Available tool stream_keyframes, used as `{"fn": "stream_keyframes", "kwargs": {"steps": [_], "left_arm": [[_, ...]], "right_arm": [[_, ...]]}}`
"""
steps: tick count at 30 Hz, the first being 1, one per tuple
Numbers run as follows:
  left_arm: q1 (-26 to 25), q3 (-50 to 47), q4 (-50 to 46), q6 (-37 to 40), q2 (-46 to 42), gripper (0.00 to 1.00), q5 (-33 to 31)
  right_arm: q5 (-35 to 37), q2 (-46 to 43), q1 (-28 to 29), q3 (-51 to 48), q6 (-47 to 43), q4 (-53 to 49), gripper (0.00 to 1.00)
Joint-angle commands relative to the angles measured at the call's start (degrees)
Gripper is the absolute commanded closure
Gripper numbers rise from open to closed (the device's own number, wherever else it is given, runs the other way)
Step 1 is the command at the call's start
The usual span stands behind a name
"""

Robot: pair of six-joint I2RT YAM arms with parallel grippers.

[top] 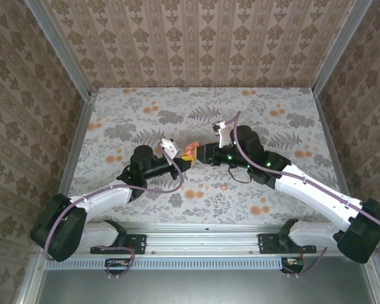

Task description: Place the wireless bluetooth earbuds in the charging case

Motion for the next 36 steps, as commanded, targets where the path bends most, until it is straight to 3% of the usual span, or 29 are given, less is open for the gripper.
{"fn": "stream_keyframes", "kwargs": {"steps": [1,10,15,18,29,33,36], "left_arm": [[-0.27,0.48,-0.49,1.40,-1.00,0.96,0.13],[-0.36,0.49,-1.79,1.95,-1.48,0.96,-0.61],[-0.36,0.33,-2.05,2.29,-1.77,0.96,-0.65],[-0.36,0.27,-2.40,2.49,-1.99,0.96,-0.72],[-0.36,-0.12,-2.85,2.60,-2.67,0.96,-1.14],[-0.35,0.00,-3.02,2.68,-2.72,0.96,-1.16],[-0.36,0.05,-3.22,2.80,-2.76,0.96,-1.24]], "right_arm": [[-1.41,2.05,0.25,3.60,5.56,-6.61,0.65],[4.99,9.22,1.87,12.96,8.14,-17.97,0.56],[5.87,13.21,2.61,15.40,9.73,-19.41,0.51],[5.55,14.91,2.91,16.43,9.89,-19.01,0.51],[4.64,17.20,3.24,17.53,9.37,-16.76,0.65],[3.86,17.78,3.33,17.97,9.37,-16.33,0.63],[4.12,18.17,3.67,18.85,9.16,-17.14,0.56]]}}
